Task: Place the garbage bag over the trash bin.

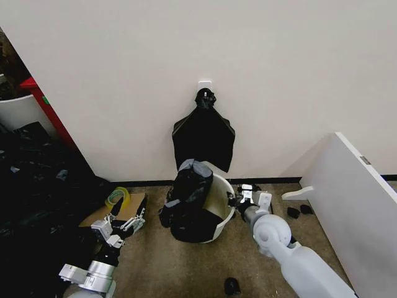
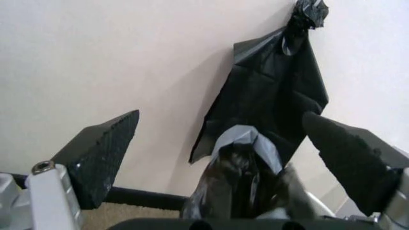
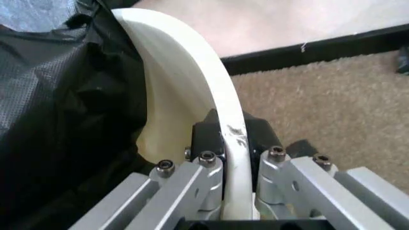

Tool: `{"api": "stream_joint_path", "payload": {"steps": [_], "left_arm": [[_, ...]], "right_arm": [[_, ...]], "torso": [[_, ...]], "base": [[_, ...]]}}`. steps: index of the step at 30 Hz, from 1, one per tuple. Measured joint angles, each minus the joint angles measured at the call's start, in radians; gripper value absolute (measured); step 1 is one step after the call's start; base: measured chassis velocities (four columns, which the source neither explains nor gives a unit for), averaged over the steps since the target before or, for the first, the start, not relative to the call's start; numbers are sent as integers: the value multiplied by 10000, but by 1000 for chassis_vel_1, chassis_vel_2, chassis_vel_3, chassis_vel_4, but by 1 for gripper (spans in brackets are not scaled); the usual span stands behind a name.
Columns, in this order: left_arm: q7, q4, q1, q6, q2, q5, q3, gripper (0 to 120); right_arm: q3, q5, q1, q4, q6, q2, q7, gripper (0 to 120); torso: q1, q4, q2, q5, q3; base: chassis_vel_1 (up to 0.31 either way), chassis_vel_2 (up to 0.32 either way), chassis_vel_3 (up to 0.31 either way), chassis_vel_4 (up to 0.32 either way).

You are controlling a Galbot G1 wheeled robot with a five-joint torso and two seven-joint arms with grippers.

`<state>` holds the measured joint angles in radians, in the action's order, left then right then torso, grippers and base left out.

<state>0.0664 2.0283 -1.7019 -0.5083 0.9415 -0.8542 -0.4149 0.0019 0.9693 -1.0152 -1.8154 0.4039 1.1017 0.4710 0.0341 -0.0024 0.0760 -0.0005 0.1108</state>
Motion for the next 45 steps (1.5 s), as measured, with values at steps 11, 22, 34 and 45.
{"api": "stream_joint_path", "payload": {"steps": [11,22,34,45], "left_arm": [[-46,-102,23,7,77,-20,79,100],[-131,-215,294,84,122,14,340,100],[-1277,-235,1016,849,62,141,589,100],[-1757,-467,2433,1605,-59,487,1066,100]], "right_arm": [[-631,38,490,558,285,15,-49,3],[-333,-81,374,-29,334,-307,-121,36],[194,216,-42,-3038,1521,-996,1656,83],[-1413,2224,1368,-3147,2402,445,4002,100]], "torso": [[0,-3,0,-3,0],[1,0,-2,1,1],[0,-2,-2,-3,0],[1,-1,-2,-3,1]], "base": [[0,0,0,0],[0,0,0,0],[0,0,0,0],[0,0,0,0]]}}
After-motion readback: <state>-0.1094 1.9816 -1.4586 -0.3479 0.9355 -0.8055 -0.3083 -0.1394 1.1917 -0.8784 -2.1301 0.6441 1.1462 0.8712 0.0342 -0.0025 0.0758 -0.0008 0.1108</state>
